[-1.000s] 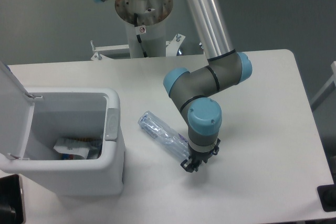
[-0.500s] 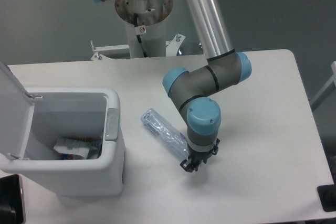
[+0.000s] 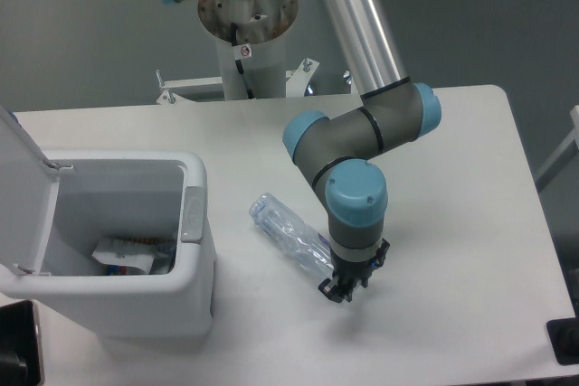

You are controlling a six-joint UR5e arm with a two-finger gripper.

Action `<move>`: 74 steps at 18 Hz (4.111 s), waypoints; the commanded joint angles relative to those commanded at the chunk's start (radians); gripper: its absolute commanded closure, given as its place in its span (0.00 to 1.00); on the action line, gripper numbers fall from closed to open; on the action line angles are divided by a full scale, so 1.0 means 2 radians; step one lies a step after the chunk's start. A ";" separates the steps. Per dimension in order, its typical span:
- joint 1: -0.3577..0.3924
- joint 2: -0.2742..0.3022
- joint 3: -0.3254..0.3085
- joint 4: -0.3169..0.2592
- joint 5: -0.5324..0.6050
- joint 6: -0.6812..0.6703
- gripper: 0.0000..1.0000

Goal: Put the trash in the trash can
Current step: 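Lift the clear bottle by its cap end off the table, then carry the bottle over the trash can and lower it inside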

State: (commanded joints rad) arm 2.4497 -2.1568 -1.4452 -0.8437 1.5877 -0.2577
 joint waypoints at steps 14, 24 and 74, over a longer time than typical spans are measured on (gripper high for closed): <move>0.035 0.031 0.151 0.059 -0.031 0.002 0.75; 0.058 0.096 0.171 0.062 -0.223 -0.017 0.75; -0.133 0.139 0.024 0.063 -0.217 0.103 0.00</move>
State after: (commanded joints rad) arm 2.1827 -1.8791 -1.3975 -0.7179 1.1534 -0.0524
